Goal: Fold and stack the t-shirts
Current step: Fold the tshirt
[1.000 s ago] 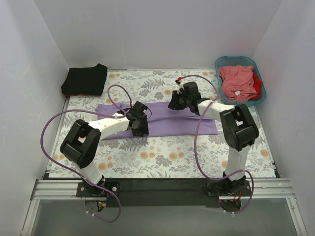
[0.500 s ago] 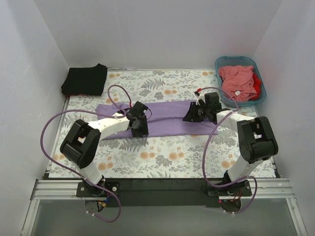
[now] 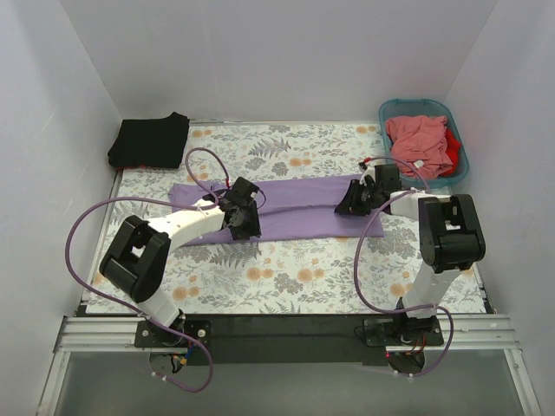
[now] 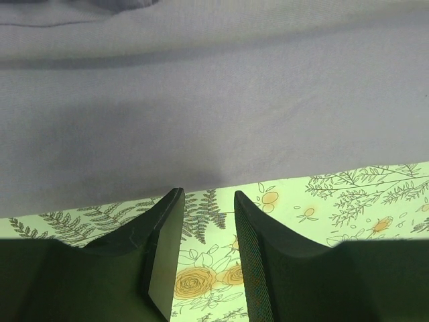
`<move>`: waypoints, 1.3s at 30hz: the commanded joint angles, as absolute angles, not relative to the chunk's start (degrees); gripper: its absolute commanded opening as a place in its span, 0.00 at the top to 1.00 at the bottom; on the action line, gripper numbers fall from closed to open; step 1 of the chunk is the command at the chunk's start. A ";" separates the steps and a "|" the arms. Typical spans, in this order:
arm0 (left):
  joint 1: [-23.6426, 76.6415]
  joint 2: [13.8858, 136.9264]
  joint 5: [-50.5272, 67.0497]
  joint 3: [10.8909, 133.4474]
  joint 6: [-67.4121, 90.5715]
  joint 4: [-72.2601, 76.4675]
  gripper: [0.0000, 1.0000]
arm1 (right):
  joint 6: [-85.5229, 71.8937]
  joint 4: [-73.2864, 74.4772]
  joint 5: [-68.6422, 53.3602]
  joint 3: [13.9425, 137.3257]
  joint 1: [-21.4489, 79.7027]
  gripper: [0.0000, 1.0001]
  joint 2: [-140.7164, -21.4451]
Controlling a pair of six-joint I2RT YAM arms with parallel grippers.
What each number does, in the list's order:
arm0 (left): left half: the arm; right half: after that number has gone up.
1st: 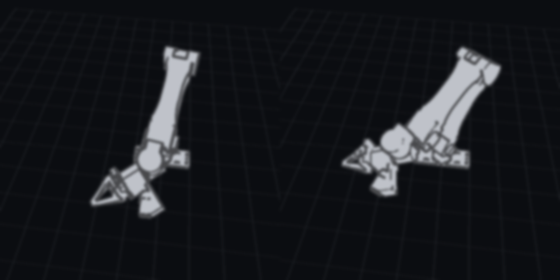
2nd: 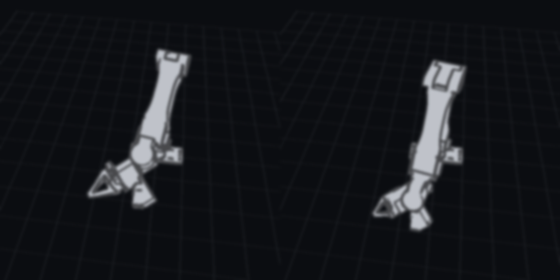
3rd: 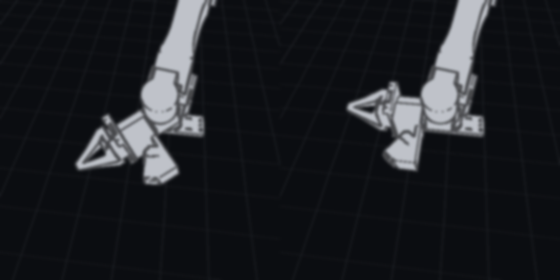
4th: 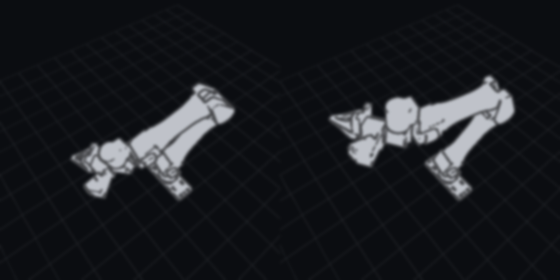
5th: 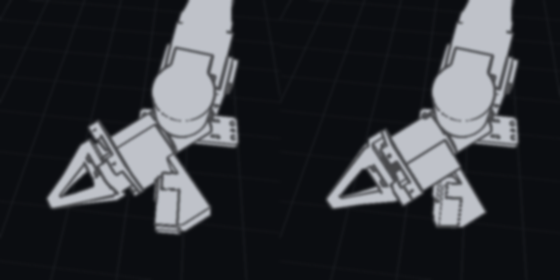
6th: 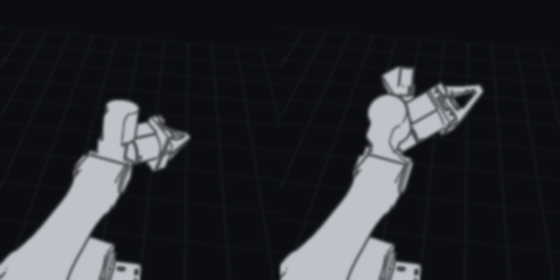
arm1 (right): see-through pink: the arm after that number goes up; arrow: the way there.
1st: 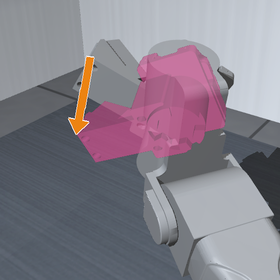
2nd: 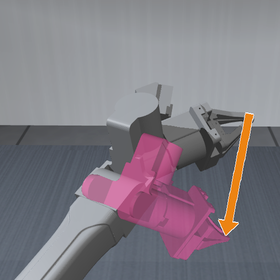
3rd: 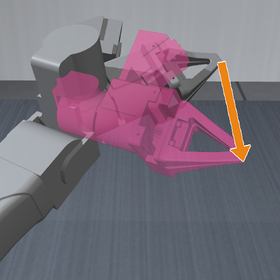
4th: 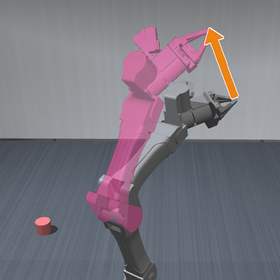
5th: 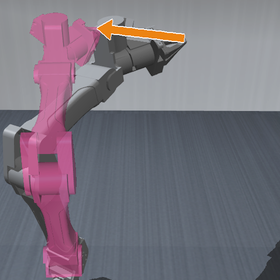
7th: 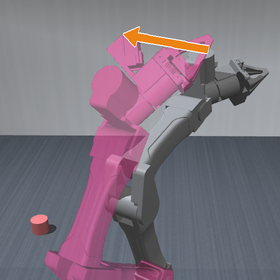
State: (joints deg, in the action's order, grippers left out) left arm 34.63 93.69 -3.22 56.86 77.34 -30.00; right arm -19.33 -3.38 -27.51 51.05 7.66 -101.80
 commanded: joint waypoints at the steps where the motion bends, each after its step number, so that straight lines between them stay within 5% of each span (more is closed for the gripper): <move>1: 34.80 90.61 -4.48 58.10 77.43 -29.97 0.65 | -18.63 -4.40 -25.93 56.07 5.46 0.70 -103.97; 9: 33.58 90.53 -3.43 58.18 78.22 -28.13 0.66 | -19.95 -4.40 -25.48 61.17 1.85 0.70 -106.09; 31: 22.94 110.74 0.79 73.30 77.17 -23.55 0.69 | -25.05 -7.47 -28.48 40.43 -3.42 0.70 -90.97; 39: 22.32 102.50 1.06 76.56 77.16 -27.16 0.62 | -25.14 -7.38 -28.30 39.38 -4.75 0.70 -89.12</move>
